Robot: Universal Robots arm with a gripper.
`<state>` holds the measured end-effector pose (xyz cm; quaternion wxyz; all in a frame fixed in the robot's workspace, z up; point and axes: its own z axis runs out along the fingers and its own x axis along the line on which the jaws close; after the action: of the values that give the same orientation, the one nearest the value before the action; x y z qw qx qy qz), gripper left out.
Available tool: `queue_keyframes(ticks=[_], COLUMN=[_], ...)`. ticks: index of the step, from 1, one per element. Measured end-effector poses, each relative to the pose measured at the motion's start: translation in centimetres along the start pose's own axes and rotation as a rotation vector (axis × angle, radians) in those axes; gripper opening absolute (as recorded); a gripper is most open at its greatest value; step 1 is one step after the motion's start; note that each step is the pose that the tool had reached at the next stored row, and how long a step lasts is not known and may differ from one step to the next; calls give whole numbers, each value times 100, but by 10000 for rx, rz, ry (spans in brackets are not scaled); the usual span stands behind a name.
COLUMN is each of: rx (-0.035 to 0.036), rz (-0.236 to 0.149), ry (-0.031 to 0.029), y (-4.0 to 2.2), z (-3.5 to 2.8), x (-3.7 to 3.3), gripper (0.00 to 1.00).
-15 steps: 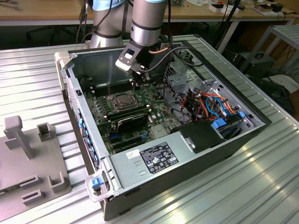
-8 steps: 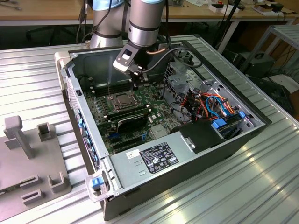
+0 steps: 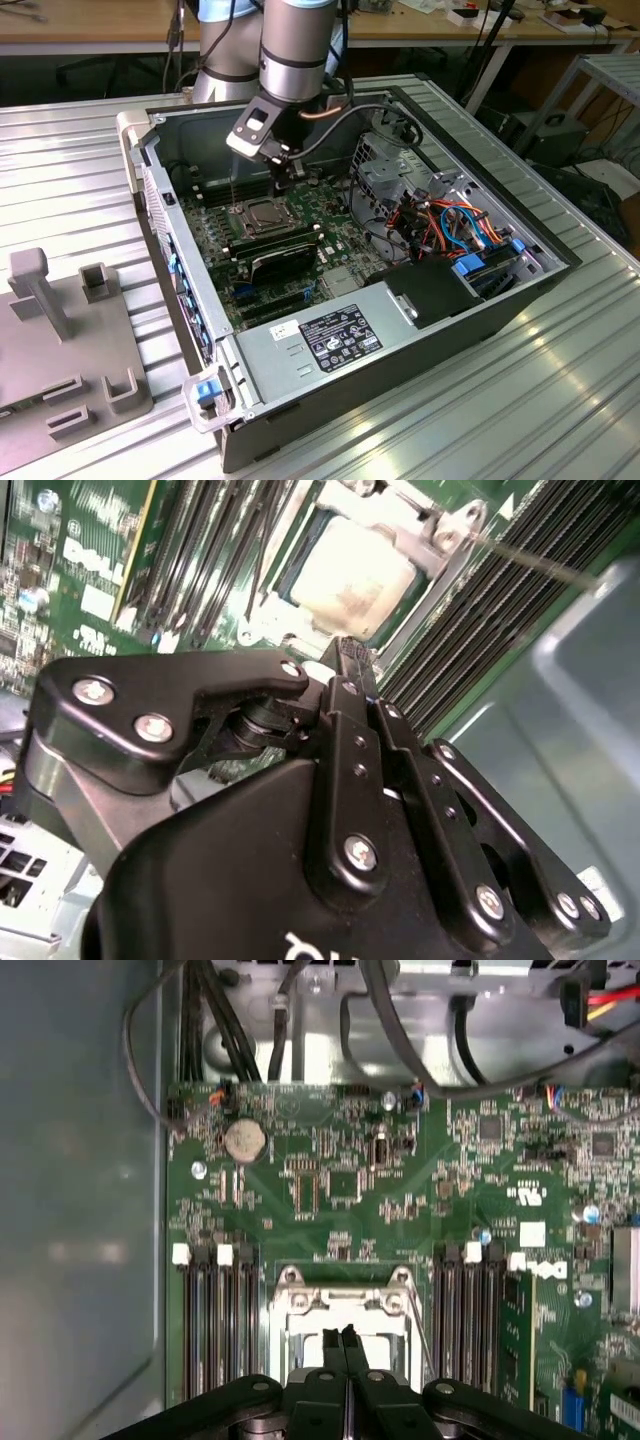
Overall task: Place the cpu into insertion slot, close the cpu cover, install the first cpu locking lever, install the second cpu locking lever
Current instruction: 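Close the cpu cover, then install the first cpu locking lever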
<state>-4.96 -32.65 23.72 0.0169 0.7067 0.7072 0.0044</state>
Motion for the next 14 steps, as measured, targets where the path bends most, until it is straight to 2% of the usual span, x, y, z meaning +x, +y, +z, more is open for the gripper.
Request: queue_keyframes(ticks=[3, 7, 14], rx=[6, 28, 28], rz=[-1, -1, -1], ry=[0, 1, 15], y=[-86, -165, -177], z=[2, 10, 11], x=[0, 1, 1], gripper=[11, 11, 11])
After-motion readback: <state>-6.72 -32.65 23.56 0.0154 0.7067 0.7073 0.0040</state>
